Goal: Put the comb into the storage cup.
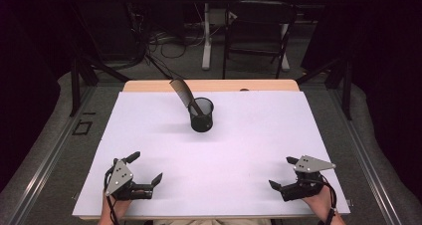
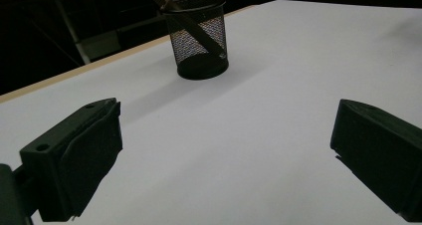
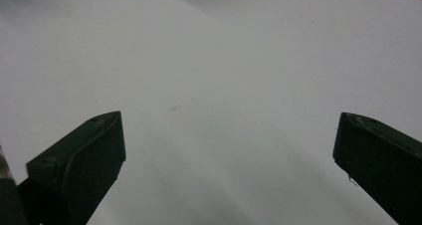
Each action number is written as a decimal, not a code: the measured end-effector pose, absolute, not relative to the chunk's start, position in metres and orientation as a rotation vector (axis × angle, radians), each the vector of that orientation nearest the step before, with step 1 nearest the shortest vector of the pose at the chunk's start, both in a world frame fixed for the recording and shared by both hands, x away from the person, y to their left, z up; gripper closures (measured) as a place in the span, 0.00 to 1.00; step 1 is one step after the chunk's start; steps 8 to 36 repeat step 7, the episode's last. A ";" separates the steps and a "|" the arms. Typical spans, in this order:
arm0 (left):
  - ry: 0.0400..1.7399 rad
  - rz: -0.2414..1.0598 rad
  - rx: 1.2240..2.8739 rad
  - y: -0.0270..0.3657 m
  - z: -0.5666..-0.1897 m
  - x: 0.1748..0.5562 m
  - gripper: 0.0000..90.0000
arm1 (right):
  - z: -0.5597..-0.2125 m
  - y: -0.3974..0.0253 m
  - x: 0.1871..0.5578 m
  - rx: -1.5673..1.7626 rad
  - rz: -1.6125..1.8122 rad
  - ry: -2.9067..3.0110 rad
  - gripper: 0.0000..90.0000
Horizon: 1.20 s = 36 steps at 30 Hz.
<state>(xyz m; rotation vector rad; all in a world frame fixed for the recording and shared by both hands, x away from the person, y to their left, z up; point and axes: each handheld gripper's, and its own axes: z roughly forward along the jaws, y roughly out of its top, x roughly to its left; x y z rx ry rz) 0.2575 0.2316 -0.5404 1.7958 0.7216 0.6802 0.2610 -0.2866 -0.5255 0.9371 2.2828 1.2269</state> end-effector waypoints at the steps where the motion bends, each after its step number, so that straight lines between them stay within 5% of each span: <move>1: 0.722 0.680 1.798 0.231 -0.541 0.258 0.00 | -0.526 -0.288 0.261 0.940 1.226 2.284 0.00; 36: 0.738 0.692 1.806 0.231 -0.540 0.258 0.00 | -0.527 -0.288 0.259 0.936 1.248 2.268 0.00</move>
